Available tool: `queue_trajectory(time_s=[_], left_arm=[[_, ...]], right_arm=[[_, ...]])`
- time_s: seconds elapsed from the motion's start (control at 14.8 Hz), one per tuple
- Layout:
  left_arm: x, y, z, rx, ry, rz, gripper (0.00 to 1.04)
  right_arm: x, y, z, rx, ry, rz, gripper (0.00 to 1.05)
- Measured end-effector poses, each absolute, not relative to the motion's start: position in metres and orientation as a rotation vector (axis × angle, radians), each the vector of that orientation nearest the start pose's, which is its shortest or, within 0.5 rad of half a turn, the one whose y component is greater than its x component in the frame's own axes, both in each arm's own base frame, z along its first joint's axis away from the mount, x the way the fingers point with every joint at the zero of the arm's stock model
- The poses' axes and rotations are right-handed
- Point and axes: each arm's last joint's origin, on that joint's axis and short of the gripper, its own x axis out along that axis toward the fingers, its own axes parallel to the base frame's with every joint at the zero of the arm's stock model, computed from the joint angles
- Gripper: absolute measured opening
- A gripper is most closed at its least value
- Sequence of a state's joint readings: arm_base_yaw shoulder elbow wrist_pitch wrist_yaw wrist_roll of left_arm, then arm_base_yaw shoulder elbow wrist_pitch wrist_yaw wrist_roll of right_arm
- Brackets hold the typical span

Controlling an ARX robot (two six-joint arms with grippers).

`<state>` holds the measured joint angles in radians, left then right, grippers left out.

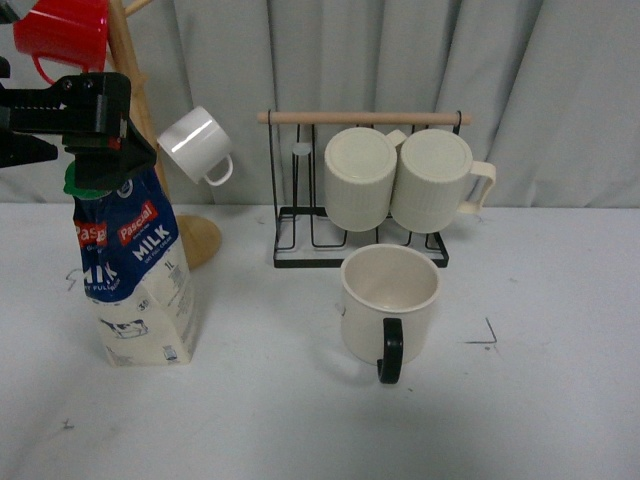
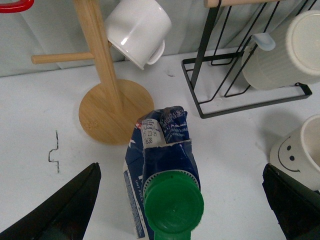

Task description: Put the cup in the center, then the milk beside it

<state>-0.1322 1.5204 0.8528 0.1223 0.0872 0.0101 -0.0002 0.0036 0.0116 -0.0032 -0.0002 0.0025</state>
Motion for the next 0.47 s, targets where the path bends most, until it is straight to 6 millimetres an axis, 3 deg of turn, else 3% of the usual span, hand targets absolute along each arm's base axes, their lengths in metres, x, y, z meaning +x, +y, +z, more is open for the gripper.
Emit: queue_trajectory(time_s=[0.47], left_arm=[[0.322, -0.053, 0.192, 0.019, 0.626, -0.192, 0.98]], right_arm=[[0.097, 0.000, 0.167, 0.002, -0.005, 0.000, 0.98]])
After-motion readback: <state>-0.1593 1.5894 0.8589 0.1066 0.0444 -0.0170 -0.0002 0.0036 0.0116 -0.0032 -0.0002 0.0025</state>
